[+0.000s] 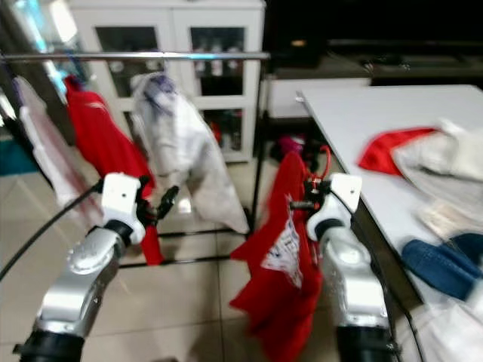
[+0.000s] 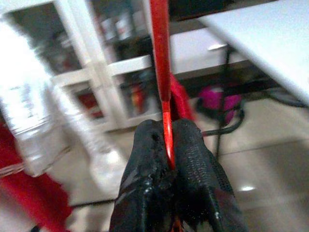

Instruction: Hang hanger

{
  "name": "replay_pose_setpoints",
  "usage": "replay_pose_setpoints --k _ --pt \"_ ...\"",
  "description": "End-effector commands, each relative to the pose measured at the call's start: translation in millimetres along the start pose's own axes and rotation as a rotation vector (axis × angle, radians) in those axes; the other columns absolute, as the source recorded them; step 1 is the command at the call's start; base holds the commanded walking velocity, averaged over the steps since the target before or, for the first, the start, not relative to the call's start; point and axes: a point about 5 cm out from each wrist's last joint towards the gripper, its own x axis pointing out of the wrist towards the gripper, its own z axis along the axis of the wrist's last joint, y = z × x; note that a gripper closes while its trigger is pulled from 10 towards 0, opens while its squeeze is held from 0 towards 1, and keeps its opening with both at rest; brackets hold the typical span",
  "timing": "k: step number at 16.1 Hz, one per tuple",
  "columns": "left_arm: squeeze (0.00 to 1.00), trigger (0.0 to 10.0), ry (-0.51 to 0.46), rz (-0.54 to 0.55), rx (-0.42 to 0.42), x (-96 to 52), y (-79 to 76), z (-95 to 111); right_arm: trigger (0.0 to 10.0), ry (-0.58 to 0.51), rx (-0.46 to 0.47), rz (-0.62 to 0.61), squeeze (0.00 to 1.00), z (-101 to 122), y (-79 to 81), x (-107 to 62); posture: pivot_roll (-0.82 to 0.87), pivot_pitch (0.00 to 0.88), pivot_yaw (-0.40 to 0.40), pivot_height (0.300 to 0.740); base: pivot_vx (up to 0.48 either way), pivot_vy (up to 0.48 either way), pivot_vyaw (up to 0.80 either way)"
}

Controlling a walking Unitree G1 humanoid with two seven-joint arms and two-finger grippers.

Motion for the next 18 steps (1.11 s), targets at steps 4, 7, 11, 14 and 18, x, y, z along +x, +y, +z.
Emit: replay_pose_setpoints --k 4,7,11,14,18 --pt "0.0 10.0 -0.01 -0.002 -0.008 -6.1 -6.1 3 10.0 -0.017 -0.04 0.003 0.0 7 -6.3 -0.5 0.02 0.051 -0.023 0.74 0.41 0.0 0.0" --pt "0.0 10.0 -0.003 0.008 -0.002 -8.4 -2.6 2 10.0 -0.016 -0.037 0.003 0.0 7 -4.0 1.2 0.03 0.051 -0.028 0.74 0.41 0.0 0.0" --pt "0.0 10.0 -0.008 0.027 -0.004 -6.9 -1.1 5 10.0 -0.019 -0.044 0.017 0.0 10 -2.6 6.8 0.03 0.05 -0.042 0.74 0.411 0.0 0.0" --pt "0.0 10.0 -0.009 0.029 -0.007 -5.5 -1.2 6 10.0 -0.028 -0.06 0.023 0.0 14 -2.6 8.8 0.03 0.05 -0.041 0.74 0.409 0.0 0.0" --pt "0.0 10.0 -0.011 0.018 -0.004 -1.6 -1.7 7 10.0 -0.046 -0.104 0.095 0.0 17 6.2 5.4 0.02 0.048 -0.025 0.74 0.412 0.0 0.4"
